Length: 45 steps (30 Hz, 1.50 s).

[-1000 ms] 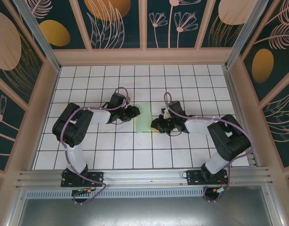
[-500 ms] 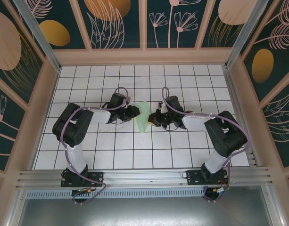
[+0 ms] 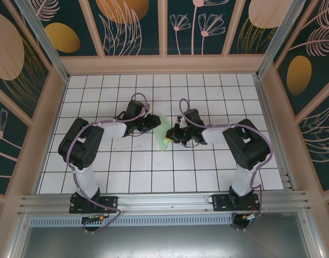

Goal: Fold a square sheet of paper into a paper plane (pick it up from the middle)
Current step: Third fold the triangle at the center of the table.

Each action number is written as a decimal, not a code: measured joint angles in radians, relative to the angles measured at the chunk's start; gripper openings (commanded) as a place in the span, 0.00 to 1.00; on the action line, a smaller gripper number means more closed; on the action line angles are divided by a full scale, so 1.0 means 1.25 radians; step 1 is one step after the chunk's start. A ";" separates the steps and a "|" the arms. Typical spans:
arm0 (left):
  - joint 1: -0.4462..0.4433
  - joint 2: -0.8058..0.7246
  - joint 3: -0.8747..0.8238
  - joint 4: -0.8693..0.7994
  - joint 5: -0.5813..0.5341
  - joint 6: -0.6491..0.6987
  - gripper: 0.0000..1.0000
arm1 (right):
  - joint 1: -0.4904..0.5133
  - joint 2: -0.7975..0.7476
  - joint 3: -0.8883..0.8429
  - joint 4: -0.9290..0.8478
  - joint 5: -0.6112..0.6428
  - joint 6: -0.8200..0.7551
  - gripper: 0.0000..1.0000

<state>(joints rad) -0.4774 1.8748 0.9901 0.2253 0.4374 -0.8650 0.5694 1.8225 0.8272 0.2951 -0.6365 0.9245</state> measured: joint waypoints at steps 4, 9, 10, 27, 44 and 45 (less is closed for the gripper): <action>0.000 0.020 0.028 -0.022 -0.020 0.007 0.25 | 0.000 0.004 0.002 0.026 -0.009 0.003 0.06; 0.000 0.053 0.038 -0.060 -0.034 0.019 0.22 | 0.000 0.016 0.005 0.061 -0.021 0.009 0.06; 0.000 0.057 0.038 -0.069 -0.037 0.021 0.21 | 0.000 0.021 0.007 0.068 -0.023 0.013 0.06; 0.000 0.064 0.041 -0.100 -0.045 0.034 0.19 | 0.000 0.074 0.023 0.123 -0.034 0.048 0.06; 0.000 0.065 0.041 -0.100 -0.045 0.034 0.19 | 0.000 0.114 0.045 0.136 -0.034 0.050 0.06; 0.000 0.065 0.041 -0.100 -0.045 0.034 0.19 | 0.000 0.114 0.045 0.136 -0.034 0.050 0.06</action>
<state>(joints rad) -0.4774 1.9560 1.0416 0.1001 0.3813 -0.8230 0.5694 1.9648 0.8841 0.4648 -0.6785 0.9867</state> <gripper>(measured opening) 0.186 0.065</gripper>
